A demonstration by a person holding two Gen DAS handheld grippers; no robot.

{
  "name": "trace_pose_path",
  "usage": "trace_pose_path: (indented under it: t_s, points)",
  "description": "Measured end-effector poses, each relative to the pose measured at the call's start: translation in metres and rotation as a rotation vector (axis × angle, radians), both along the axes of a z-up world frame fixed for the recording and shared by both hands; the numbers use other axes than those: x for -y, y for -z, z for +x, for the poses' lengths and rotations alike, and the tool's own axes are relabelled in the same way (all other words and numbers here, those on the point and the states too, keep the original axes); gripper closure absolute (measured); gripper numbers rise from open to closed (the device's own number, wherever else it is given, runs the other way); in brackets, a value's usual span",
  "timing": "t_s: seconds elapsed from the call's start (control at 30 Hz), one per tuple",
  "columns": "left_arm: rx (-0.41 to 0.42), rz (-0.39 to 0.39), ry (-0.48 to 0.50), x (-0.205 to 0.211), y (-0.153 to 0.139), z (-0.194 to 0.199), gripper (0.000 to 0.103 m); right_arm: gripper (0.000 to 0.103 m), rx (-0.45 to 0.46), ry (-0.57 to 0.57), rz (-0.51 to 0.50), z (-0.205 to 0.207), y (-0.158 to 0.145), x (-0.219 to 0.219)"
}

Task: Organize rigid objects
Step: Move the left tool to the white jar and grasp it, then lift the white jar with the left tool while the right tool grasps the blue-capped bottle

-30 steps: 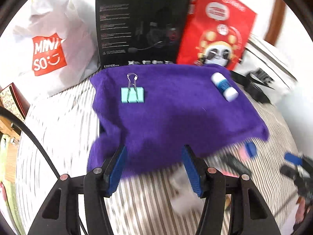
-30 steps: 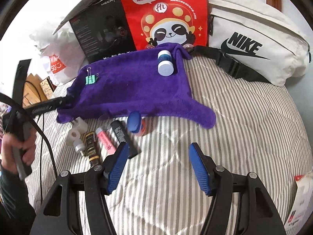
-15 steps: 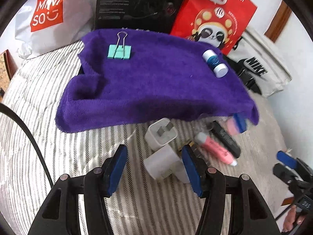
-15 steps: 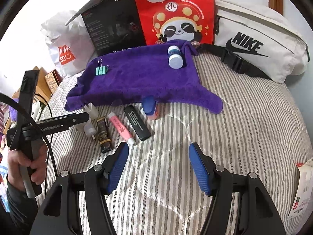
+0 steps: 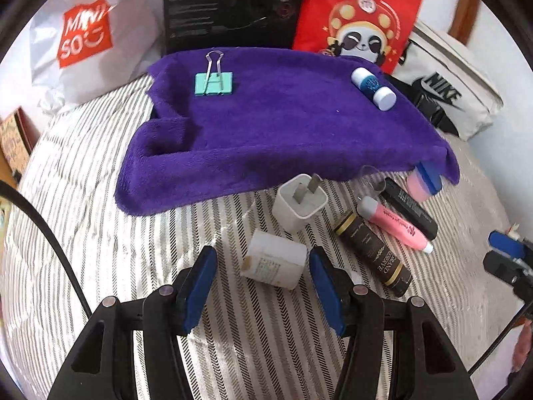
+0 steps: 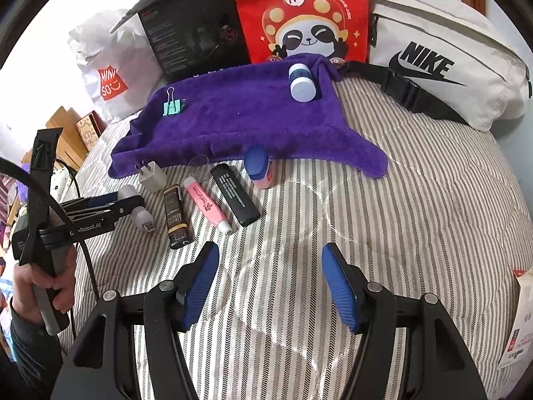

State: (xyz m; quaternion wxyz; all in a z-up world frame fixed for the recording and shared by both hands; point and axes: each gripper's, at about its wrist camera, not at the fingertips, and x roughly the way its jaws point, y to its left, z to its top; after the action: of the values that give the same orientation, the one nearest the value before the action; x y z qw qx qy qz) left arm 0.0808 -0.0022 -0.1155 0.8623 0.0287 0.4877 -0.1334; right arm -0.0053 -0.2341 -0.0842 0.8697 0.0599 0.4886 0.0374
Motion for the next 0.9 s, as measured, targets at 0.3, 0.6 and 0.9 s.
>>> trace_pose_path:
  t_s: [0.3,0.6,0.9]
  points:
    - [0.081,0.051,0.072,0.009,0.000,-0.005,0.073,0.039,-0.025,0.004,0.000,0.002,0.011,0.000]
    - [0.092,0.068,0.034,-0.004,0.001,-0.006,0.073,0.039,0.009,0.005,0.016,0.021,0.010,-0.003]
    - [0.109,0.054,-0.044,-0.029,0.006,-0.015,0.073,0.051,0.067,-0.017,-0.041,0.069,0.016,-0.016]
